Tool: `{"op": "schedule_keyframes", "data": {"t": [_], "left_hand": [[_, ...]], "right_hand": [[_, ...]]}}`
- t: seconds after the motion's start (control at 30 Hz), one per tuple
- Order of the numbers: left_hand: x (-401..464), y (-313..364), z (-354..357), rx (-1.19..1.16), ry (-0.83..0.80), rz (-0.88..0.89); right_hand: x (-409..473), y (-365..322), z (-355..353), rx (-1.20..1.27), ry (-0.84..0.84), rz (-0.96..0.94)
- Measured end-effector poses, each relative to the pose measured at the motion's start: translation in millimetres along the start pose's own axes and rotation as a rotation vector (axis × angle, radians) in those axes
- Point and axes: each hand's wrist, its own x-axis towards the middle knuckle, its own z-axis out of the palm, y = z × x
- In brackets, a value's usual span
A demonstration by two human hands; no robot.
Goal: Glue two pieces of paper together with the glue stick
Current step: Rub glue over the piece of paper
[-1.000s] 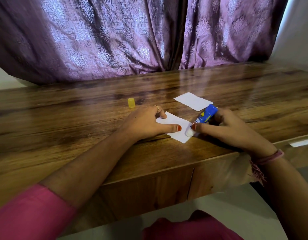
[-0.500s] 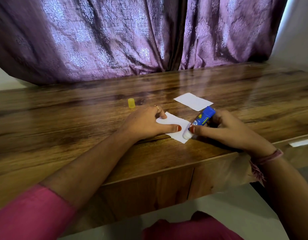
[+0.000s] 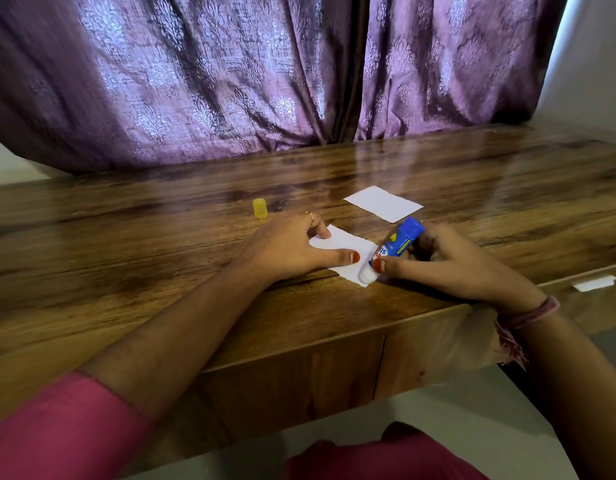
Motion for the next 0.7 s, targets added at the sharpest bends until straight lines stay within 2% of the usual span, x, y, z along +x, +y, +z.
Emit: {"op": "schedule_keyframes", "data": {"t": [0.5,0.7], "left_hand": [[0.8,-0.6,1.2,0.035,0.025,0.019],[0.4,-1.7,0.8,0.023,0.024,0.02]], "right_hand": [[0.4,0.8,-0.1,-0.029,-0.005,-0.033],[0.4,-1.0,1.2,0.032,0.019,-0.023]]}}
